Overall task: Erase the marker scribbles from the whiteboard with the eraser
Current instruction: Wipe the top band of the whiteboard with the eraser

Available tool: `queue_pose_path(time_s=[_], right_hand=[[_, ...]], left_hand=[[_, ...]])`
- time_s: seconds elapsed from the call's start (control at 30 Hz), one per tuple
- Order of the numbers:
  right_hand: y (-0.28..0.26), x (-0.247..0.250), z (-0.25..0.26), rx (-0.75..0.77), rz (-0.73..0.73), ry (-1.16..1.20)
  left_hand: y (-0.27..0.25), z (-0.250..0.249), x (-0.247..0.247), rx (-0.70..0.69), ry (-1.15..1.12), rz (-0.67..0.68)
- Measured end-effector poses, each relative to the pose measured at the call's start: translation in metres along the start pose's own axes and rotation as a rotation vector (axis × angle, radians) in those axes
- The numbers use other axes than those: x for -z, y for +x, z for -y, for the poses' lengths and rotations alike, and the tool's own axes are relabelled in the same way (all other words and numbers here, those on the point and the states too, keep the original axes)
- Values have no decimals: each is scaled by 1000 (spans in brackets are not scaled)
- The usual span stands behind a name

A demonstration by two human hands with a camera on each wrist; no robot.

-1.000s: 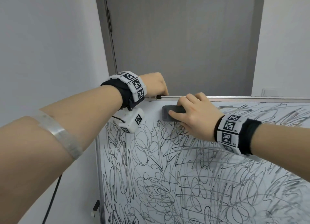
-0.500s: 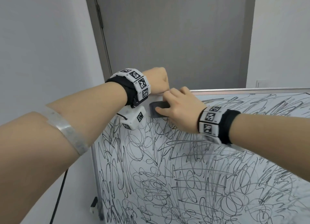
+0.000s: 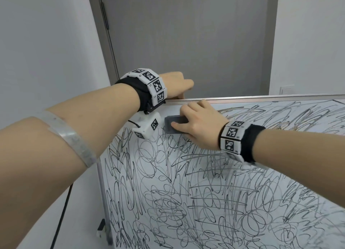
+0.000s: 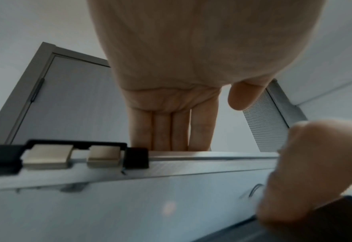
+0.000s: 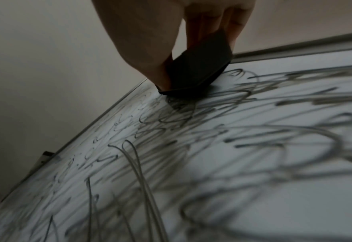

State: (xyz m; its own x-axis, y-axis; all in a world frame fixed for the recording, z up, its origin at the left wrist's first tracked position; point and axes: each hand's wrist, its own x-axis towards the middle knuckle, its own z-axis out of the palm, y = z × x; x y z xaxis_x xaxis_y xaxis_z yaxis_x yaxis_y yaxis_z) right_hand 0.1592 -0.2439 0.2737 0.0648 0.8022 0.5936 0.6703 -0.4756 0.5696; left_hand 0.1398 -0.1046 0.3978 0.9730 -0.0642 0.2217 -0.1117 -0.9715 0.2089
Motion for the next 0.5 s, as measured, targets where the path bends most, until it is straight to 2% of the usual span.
queue_pose_path(time_s=[0.3,0.5], right_hand=[[-87,32,-73,-47,48,-76],[-53,13,-40,-115,-30,-57]], left_hand=[[5,0,-5,-9,113,-59],[9,-9,-4,-45,148,-40]])
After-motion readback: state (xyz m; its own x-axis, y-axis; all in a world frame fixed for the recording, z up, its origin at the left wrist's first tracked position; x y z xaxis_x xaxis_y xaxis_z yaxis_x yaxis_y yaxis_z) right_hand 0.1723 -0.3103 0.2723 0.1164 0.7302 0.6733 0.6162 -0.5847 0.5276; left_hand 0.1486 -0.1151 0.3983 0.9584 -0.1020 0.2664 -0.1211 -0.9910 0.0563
